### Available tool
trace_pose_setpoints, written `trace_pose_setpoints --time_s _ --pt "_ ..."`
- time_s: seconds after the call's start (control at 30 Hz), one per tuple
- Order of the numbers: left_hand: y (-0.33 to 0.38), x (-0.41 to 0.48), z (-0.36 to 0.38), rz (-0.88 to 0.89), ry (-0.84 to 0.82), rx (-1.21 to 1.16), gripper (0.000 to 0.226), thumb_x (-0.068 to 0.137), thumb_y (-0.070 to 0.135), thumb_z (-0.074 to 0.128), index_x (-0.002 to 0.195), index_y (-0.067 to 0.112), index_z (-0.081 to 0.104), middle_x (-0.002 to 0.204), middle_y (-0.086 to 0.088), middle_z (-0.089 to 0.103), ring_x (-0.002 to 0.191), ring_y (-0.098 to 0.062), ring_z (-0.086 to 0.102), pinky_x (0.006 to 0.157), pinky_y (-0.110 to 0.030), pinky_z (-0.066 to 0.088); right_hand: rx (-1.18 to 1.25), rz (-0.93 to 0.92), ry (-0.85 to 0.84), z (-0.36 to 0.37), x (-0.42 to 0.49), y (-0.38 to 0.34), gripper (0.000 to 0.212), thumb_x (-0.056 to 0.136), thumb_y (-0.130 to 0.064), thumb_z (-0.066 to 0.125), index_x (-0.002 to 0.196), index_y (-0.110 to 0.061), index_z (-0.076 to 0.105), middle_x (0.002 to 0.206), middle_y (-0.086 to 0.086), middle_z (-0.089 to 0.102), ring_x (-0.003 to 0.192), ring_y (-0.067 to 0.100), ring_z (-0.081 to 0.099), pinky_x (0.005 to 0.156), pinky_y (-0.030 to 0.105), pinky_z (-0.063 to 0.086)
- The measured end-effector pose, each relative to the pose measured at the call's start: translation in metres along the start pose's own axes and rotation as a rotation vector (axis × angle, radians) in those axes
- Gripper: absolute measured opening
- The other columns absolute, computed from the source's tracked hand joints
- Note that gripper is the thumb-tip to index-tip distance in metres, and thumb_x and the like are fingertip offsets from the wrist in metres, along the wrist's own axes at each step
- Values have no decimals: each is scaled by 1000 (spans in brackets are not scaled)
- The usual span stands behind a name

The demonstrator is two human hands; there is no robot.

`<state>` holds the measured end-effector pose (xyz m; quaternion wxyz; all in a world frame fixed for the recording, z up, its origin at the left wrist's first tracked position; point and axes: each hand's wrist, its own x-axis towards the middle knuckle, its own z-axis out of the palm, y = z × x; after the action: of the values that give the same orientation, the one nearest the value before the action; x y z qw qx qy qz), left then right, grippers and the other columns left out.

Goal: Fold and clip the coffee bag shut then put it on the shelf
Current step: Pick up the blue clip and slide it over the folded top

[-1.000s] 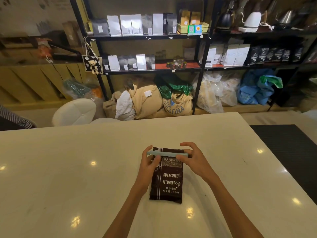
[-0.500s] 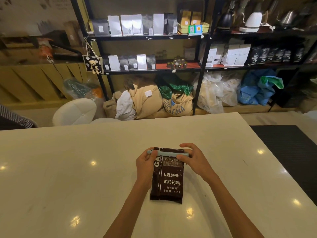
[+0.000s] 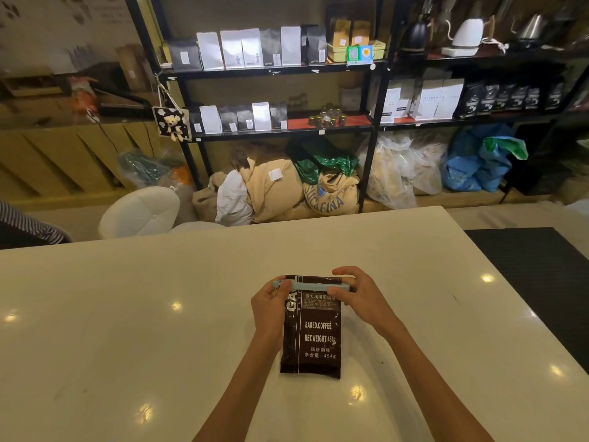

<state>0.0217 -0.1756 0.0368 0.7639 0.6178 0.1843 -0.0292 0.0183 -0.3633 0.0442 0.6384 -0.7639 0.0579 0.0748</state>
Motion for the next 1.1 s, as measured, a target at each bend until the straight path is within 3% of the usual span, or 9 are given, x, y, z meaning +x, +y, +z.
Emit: trace_pose_setpoints --time_s 0.13,0.4,0.87,0.97,1.1 --pt "-1 1 2 -14 18 -23 15 91 12 64 103 6 72 86 -17 75 75 -29 73 75 -47 61 18 1 -4 -1 -1 -1 39 88 -15 70 123 -11 53 112 10 67 88 9 67 57 11 53" --pt "0 0 1 -18 26 -33 13 92 10 63 101 7 72 79 -10 75 64 -19 73 59 -32 62 13 -3 0 0 2 2 37 87 -17 71 120 -15 54 119 15 68 95 20 68 57 13 52" --pt "0 -1 4 25 65 -2 13 94 13 61 97 7 72 76 -11 72 66 -21 71 58 -32 59 -9 -6 12 2 4 2 33 86 -17 72 115 -16 56 116 14 69 91 16 68 55 12 51" --pt "3 1 -1 67 1 79 15 95 17 59 100 10 71 81 -9 74 64 -13 73 55 -23 58 32 -4 32 2 3 2 34 86 -18 73 115 -17 56 114 12 69 91 16 69 57 14 54" --pt "0 -1 -4 84 -185 116 26 95 28 60 119 18 57 105 -11 73 87 -18 75 66 -27 61 266 41 170 10 -1 0 34 85 -17 73 115 -14 58 108 16 72 84 19 71 60 19 54"
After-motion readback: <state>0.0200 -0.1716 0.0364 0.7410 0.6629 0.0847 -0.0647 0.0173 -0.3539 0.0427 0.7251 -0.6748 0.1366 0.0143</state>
